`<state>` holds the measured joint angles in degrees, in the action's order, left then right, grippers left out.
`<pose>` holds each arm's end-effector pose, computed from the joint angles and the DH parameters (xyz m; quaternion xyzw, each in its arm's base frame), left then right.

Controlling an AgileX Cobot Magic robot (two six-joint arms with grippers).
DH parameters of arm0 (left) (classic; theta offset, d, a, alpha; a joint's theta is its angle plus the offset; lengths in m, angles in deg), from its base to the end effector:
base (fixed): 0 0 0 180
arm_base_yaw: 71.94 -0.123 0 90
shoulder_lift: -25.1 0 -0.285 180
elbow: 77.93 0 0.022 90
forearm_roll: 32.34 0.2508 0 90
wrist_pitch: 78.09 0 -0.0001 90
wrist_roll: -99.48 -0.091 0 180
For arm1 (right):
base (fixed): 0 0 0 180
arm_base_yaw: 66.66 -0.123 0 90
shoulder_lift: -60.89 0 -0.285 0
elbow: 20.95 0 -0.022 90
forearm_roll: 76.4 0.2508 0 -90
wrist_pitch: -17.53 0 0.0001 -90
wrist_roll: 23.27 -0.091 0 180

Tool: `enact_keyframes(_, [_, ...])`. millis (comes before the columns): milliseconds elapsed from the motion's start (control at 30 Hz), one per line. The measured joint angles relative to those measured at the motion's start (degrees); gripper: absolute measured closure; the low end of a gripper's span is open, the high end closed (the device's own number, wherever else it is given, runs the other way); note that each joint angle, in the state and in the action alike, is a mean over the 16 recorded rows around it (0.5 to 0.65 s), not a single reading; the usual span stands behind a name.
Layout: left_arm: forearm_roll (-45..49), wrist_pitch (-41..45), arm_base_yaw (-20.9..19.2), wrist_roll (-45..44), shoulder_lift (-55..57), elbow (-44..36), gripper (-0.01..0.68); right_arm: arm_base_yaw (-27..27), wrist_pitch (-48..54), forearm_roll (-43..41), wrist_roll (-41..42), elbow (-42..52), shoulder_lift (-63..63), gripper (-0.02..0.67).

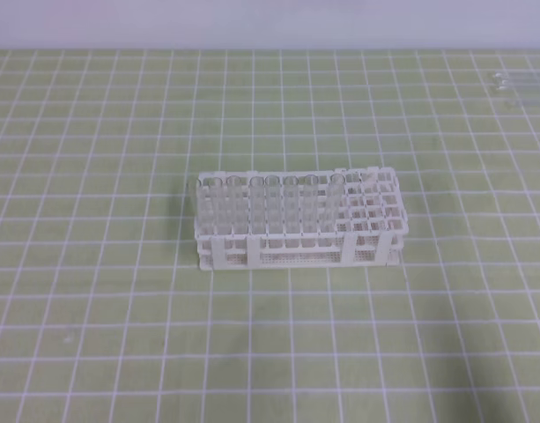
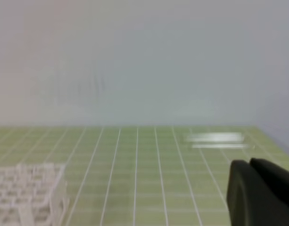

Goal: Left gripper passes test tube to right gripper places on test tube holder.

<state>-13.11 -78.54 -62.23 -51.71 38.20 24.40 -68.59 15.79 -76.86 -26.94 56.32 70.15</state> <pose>0.0635 -0.0111 0.2056 0.0017 0.7092 -0.1190 0.6949 0.0583 0.0020 0.2142 0.0074 0.6742 0.0332 0.7378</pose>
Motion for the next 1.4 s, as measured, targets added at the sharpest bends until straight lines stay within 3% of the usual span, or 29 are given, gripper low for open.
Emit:
enact_keyframes(200, [-15.0, 5.9, 1.7, -16.5, 0.0, 0.0, 0.673, -0.6, 8.6, 10.0, 10.6, 0.0, -1.2, 0.651])
enact_keyframes(400, [-23.2, 12.2, 3.6, -26.7, 0.1, 0.0, 0.673, -2.0, 15.0, 11.3, 12.9, 0.0, -1.8, 0.651])
enact_keyframes(933, [-23.9, 15.6, 4.7, -26.9, -0.1, 0.2, 0.673, -4.0, 17.7, -0.1, 12.9, 0.0, -1.8, 0.651])
enact_keyframes(1400, [-23.9, 15.5, 4.7, -26.9, 0.0, 0.0, 0.673, -4.0, 17.7, -0.9, 12.9, 0.0, -1.8, 0.651])
